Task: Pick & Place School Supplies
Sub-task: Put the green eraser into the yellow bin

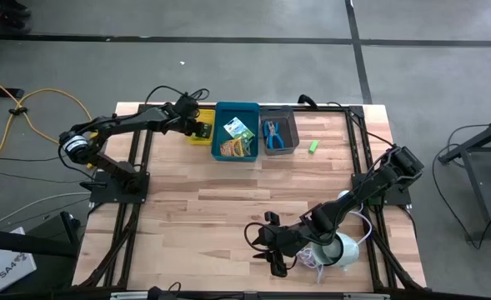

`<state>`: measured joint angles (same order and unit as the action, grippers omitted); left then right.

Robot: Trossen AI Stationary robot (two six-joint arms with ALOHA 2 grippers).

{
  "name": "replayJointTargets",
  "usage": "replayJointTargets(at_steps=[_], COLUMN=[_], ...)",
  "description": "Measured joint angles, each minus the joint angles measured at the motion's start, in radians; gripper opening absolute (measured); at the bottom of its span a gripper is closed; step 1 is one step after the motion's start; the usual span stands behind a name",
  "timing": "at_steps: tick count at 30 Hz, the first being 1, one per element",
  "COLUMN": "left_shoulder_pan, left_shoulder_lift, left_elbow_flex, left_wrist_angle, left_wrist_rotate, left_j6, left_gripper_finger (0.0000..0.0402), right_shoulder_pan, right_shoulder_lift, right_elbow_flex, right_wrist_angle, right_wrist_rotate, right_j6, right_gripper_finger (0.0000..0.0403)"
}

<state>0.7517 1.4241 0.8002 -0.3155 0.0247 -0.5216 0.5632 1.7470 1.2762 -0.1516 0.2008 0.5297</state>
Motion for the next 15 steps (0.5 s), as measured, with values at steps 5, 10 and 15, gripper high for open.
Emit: replayJointTargets(at_steps=[5,10,15], left_shoulder_pan=[-0.007,-0.060,-0.133], left_shoulder_lift=[-0.043,-0.087,-0.128], left_elbow_flex=[0.030,0.049,0.052], left_wrist_angle=[0.011,0.009,0.010], left_wrist_rotate=[0.037,0.036,0.032], left_j6=[0.061,0.148,0.193], left_gripper_finger=[0.0134,0.0134,0.0134], right_shoulder_pan=[-0.008,-0.035,-0.081], right_shoulder_lift=[0.000,0.000,0.000], right_elbow_flex=[0.000,0.000,0.000], right_wrist_angle=[-0.001,-0.002,-0.015], right_wrist_rotate=[0.002,0.006,-0.001], right_j6=[0.000,-0.009,-0.011], right_gripper_finger=[0.0173,0.0173,0.0173])
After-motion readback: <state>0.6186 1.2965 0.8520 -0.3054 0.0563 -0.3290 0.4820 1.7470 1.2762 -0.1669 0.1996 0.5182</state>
